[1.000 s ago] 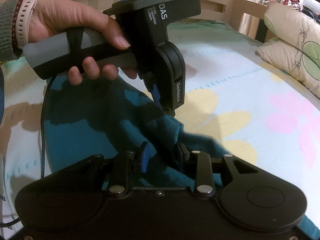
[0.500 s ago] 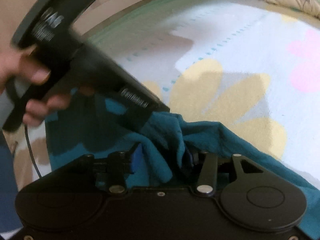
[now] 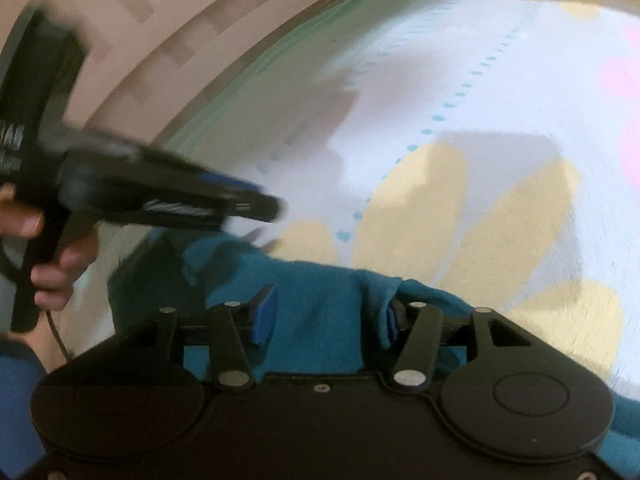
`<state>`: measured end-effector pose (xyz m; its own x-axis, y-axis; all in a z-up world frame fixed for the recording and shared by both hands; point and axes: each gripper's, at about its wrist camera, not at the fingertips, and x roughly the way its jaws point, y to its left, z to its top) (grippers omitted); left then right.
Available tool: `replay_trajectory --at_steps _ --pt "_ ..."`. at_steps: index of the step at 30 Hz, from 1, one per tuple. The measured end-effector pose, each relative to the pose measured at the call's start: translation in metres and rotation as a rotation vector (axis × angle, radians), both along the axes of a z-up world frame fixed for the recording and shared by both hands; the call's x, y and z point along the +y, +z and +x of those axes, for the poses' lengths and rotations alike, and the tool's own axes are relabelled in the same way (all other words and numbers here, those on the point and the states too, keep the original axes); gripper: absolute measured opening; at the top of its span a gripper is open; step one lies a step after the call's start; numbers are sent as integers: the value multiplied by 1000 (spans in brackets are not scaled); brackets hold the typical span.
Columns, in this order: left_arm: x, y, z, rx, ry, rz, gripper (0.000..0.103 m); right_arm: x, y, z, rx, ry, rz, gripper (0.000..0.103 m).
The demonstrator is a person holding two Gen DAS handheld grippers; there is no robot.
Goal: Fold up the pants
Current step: 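Lay the fabric down and open both grippers over the folded pants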
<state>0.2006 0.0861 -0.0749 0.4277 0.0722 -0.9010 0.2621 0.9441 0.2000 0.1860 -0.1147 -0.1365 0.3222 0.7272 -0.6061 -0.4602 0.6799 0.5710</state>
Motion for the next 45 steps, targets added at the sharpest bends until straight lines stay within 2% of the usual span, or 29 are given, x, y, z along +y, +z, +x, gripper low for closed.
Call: replay_trajectory --at_steps 3,11,16,19,22,24,26,28,30,33,34,35,38,42,45 --pt "18 7 -4 -31 11 60 19 -4 0 -1 10 -13 6 60" --pt "92 5 -19 59 140 -37 19 -3 4 -2 2 -31 -9 60" --pt "127 3 -34 113 180 -159 19 -2 6 -2 -1 -36 -19 60" --pt "132 -6 -44 147 147 -146 19 0 5 -3 0 -43 -24 59" --pt "139 -16 -55 157 154 -119 19 1 7 -3 -9 -53 -35 58" --pt "144 -21 -63 158 159 -131 20 0 9 -3 -31 -74 -60 53" --pt "142 -23 -73 139 124 -118 21 1 8 1 -37 -96 -118 37" --pt "137 -23 -82 138 73 -68 22 -1 2 5 -21 -116 -134 31" --pt "131 -23 -87 131 34 -25 22 -4 1 6 -11 -137 -122 29" --pt "124 -23 -88 123 24 6 22 -8 10 3 -19 -160 -129 31" --pt "124 -22 -87 121 27 10 22 -11 16 1 -30 -174 -136 42" --pt "122 -23 -87 119 26 15 22 -15 23 -2 -50 -198 -156 47" --pt "119 -23 -88 115 21 28 22 -38 45 -9 -87 -255 -185 53" --pt "118 -19 -88 97 31 37 22 -68 66 -28 -57 -276 -196 53" --pt "114 -12 -91 77 50 54 22 -76 69 -54 -20 -261 -252 53"
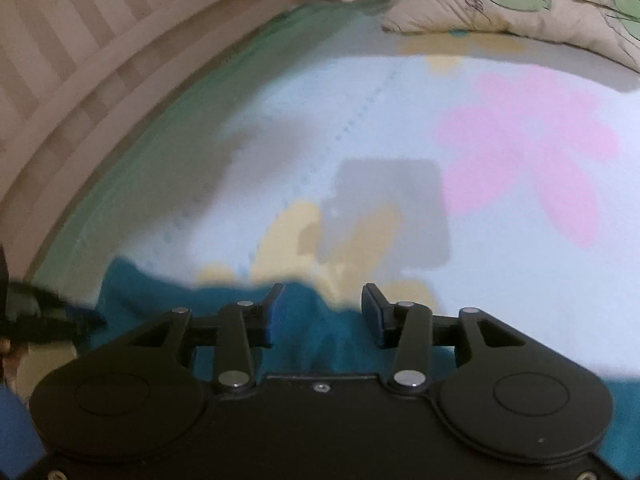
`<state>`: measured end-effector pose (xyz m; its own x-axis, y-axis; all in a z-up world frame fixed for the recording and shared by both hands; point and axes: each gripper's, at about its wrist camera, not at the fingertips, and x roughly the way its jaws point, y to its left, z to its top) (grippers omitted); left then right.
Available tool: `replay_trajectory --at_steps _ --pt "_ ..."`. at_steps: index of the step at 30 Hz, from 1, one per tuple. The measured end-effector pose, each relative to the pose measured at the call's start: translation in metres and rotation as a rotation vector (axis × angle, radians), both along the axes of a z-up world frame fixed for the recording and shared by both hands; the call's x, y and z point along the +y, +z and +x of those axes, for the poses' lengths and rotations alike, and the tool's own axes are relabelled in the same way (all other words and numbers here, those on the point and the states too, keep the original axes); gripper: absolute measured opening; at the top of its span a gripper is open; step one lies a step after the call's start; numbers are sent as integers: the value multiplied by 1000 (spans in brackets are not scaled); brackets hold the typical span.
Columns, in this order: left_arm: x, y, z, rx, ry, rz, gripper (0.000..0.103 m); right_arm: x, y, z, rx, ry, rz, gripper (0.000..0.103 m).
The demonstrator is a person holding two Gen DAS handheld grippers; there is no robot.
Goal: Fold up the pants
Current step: 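Lay the fabric down and open both grippers over the folded pants, then move the right gripper to the teal pants' leg end and grasp it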
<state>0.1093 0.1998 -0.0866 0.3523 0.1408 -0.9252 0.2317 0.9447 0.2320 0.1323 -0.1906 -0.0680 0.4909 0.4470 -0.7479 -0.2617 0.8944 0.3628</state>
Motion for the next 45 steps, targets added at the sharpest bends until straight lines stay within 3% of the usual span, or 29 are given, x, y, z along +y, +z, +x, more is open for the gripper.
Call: replay_trajectory --at_steps 4,8,11,15,21,25,30,34,40,45 --pt "-6 23 1 -43 27 27 22 7 -19 -41 105 30 -79 52" --pt "-11 52 6 -106 59 5 22 20 -49 -69 210 48 -159 51" --pt "-22 72 9 -148 64 15 22 27 -68 -80 303 56 -174 50" --pt "-44 97 16 -212 45 44 22 23 -59 -92 259 61 -156 49" --pt "-101 123 20 -278 -22 -41 22 -28 -18 -94 131 -88 -52 49" --pt "-154 114 13 -277 -92 -99 22 -69 11 -93 76 -214 -19 50" --pt "-217 87 -3 -205 -167 -200 22 -138 32 -106 44 -378 17 51" --pt "-260 62 -14 -162 -221 -231 22 -194 41 -124 21 -513 57 62" --pt "-308 36 -23 -117 -262 -285 22 -265 34 -147 52 -660 12 62" --pt "-351 18 -40 -102 -306 -270 22 -319 20 -164 103 -738 -46 62"
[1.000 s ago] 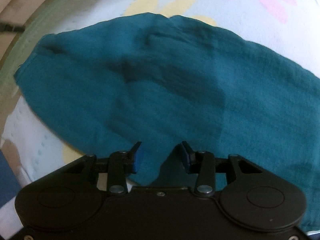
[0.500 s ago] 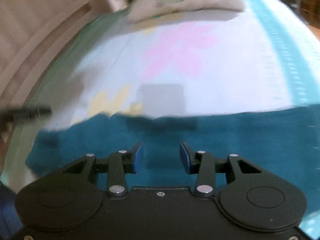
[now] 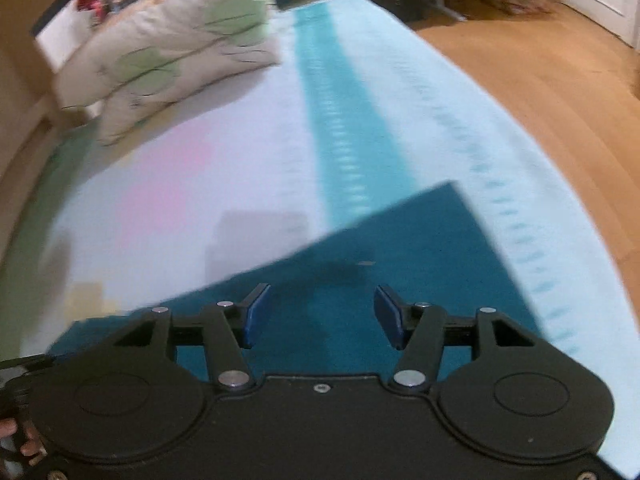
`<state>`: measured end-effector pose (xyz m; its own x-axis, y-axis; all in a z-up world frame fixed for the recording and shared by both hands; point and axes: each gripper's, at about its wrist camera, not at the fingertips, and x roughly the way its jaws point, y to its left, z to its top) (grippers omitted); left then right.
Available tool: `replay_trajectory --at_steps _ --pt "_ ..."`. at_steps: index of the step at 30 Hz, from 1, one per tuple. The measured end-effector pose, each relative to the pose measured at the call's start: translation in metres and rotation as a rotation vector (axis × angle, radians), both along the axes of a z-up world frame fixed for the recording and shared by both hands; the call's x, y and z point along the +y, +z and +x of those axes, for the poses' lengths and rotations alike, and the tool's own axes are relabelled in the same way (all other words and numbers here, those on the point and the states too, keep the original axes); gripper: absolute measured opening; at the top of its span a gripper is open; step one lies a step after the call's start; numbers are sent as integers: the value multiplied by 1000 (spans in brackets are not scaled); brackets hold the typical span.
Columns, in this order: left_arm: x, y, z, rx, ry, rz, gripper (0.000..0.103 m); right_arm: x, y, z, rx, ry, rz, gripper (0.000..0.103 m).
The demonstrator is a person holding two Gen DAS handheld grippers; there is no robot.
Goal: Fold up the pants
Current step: 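Move the right gripper to the teal pants' leg end and grasp it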
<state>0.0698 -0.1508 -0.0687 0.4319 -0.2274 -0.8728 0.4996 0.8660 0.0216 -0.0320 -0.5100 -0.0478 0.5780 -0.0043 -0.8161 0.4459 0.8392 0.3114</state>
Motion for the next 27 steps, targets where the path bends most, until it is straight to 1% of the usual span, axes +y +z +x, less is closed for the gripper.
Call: replay_trajectory --at_steps 5,7,9,11,14,18,22,24,26,27 --pt "-24 -9 -9 7 -49 22 22 -48 -17 -28 55 -28 -25 62" --pt "-32 -12 -12 7 -71 29 22 -62 -29 -35 67 -34 -42 62" --pt "-39 -15 -16 9 -90 29 22 -77 -39 -43 64 -24 -54 62" --pt "-45 -20 -18 21 -110 19 22 -88 -52 -46 71 -6 -45 62" --pt "-51 -26 -21 46 -130 13 22 -92 -67 -49 77 35 -26 62" --pt "-59 -41 -25 74 -148 39 22 -94 -85 -53 63 45 1 62" --pt "-58 -57 -21 135 -128 48 22 -97 -101 -56 76 44 18 63" --pt "-54 -63 -21 149 -108 39 22 -98 -102 -59 31 78 29 69" --pt "-51 -63 -23 137 -99 25 22 -100 -104 -60 9 123 62 85" --pt "-50 -63 -24 133 -102 27 22 -100 -105 -59 1 145 75 88"
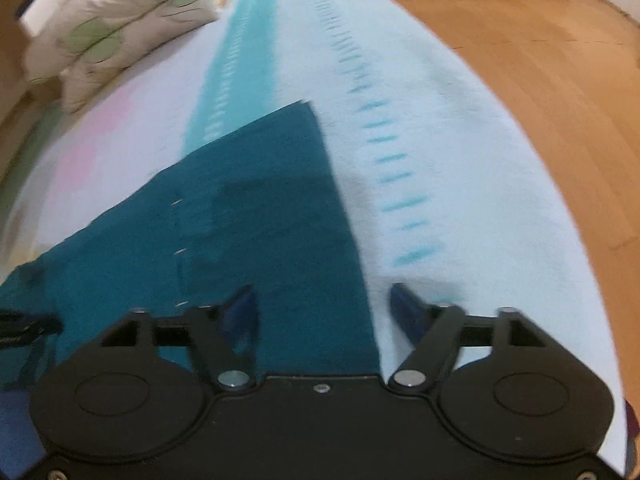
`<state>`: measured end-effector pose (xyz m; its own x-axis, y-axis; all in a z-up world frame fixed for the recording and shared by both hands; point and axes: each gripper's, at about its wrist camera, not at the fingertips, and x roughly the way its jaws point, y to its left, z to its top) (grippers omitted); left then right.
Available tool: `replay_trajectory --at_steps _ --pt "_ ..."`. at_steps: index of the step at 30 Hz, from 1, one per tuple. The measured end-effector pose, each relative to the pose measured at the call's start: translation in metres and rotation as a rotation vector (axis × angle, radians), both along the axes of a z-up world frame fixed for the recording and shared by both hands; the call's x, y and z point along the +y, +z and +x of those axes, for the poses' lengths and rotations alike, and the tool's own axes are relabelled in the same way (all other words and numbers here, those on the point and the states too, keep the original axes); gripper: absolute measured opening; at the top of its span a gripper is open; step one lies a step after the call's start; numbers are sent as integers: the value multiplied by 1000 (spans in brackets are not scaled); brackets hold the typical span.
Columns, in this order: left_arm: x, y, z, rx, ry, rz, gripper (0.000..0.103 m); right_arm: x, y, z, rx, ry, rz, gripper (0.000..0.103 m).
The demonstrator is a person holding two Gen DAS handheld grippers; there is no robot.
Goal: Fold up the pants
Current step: 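Move the right gripper to the teal pants' leg end and grasp it, then lift the leg end with the right gripper and fold it toward the waistband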
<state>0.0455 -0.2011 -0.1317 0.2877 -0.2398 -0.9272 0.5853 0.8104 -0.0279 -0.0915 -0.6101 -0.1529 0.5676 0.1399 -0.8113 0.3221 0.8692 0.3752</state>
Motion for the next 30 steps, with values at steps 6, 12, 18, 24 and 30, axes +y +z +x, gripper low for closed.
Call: replay_trajectory --at_steps 6,12,18,24,30 --pt "-2 1 0 -4 -1 0 22 9 0 15 64 71 -17 102" --pt "6 3 5 22 22 -26 22 4 3 14 64 65 2 97" --pt "5 10 8 43 21 -56 22 -10 2 0 3 19 120 48" --pt "-14 26 16 4 -9 -74 22 -18 -3 -1 -33 -9 246 18" --pt "-46 27 19 8 -56 -91 22 -16 9 1 -75 -33 267 13"
